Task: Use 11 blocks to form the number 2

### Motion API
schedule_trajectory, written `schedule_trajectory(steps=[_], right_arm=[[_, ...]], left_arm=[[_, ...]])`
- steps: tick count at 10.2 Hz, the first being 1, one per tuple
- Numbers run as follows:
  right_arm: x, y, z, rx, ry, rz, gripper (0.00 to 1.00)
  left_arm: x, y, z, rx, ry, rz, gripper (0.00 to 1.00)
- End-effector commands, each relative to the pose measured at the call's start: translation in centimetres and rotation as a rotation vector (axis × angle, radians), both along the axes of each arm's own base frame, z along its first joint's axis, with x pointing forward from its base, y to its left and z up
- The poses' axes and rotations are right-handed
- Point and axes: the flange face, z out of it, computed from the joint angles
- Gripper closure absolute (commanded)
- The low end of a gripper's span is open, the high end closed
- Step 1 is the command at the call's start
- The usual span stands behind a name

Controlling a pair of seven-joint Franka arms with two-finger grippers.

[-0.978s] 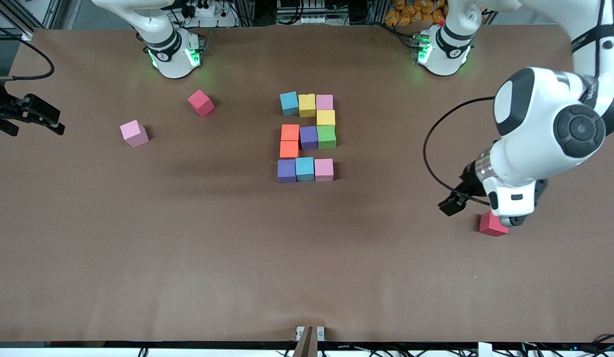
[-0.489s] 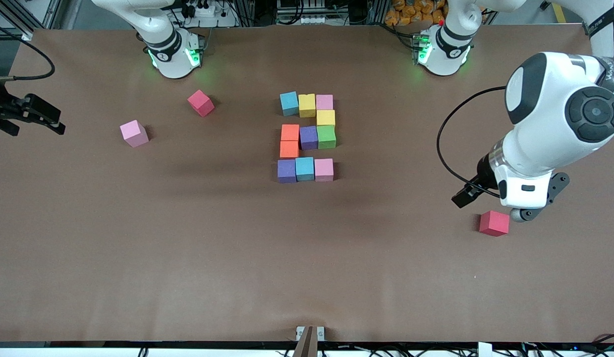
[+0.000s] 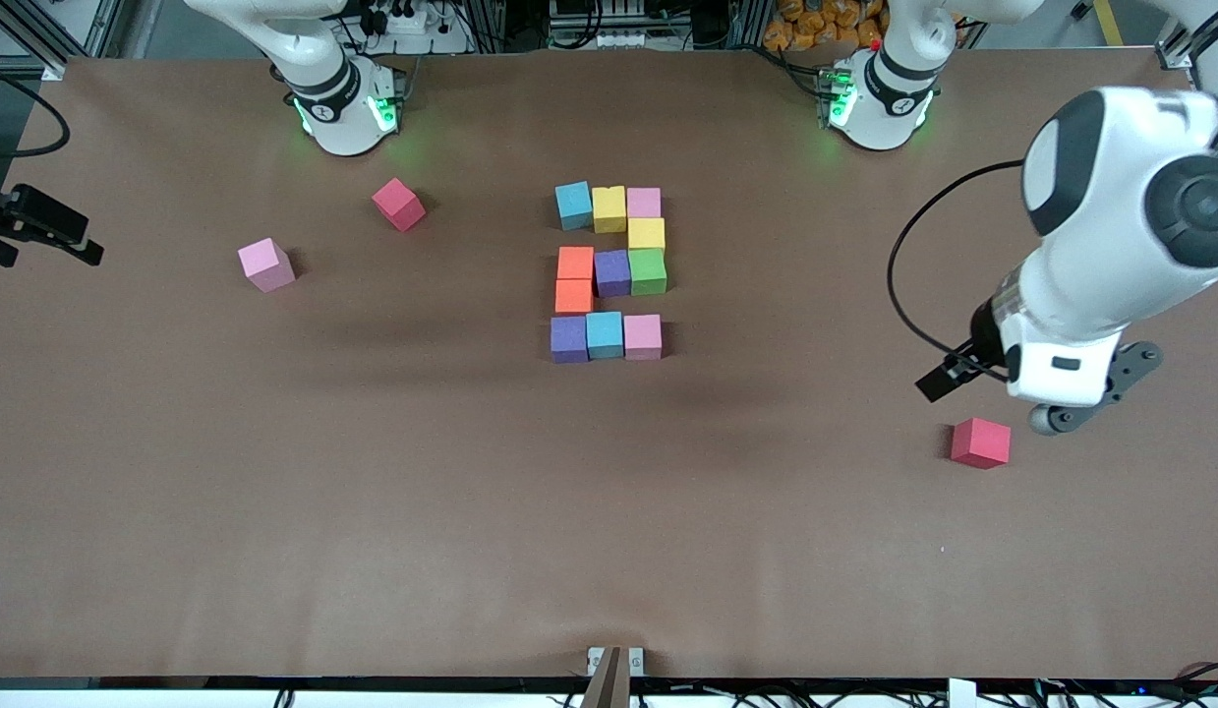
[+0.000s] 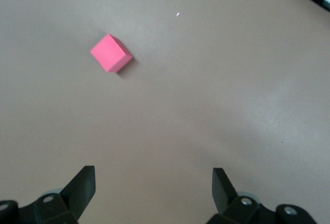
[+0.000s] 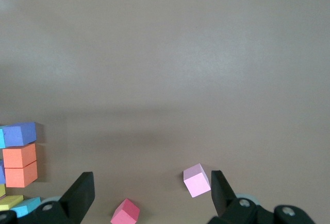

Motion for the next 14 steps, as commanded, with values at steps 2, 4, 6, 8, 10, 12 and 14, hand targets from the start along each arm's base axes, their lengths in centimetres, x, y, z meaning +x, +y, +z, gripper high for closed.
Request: schedule_trajectory(steps=[2,4,6,8,10,12,14], right_arm=[[-0.3,-2.2,0.1,0.016,0.004,0.065,0.0],[-0.7,-3.4,0.2,0.021,0.015,0.066,0.0],[-0.8,-3.8,0.3,0.055,0.006,0.056,0.0],[-0.8,-2.9,0.4,0.054,0.008,0.067,0.0],[-0.6,-2.6,0.1,0.055,0.014,0.08,0.0],[-0.6,-0.3,0.2,0.028,0.021,0.116,0.0],[-0.9,-0.7,0.5,-0.001,0.025,0.119,0.0]], left_arm=[[-3.2,4.7,6.4,-0.012,-0.005,-0.194,0.0],[-4.6,8.1,8.8,-0.041,-0.025,-0.209,0.0],[-5.7,8.4,9.8,-0.053,-0.015,-0.217,0.0],[-6.5,9.9,10.1,-0.057,-0.014,-0.247,0.0],[-6.9,11.0,10.0,-0.021,-0.004,-0.335,0.0],[-7.7,10.9,9.9,-0.017,-0.002,-0.349,0.0],[-8.0,10.4,10.6,-0.015,-0.014,-0.386,0.0]])
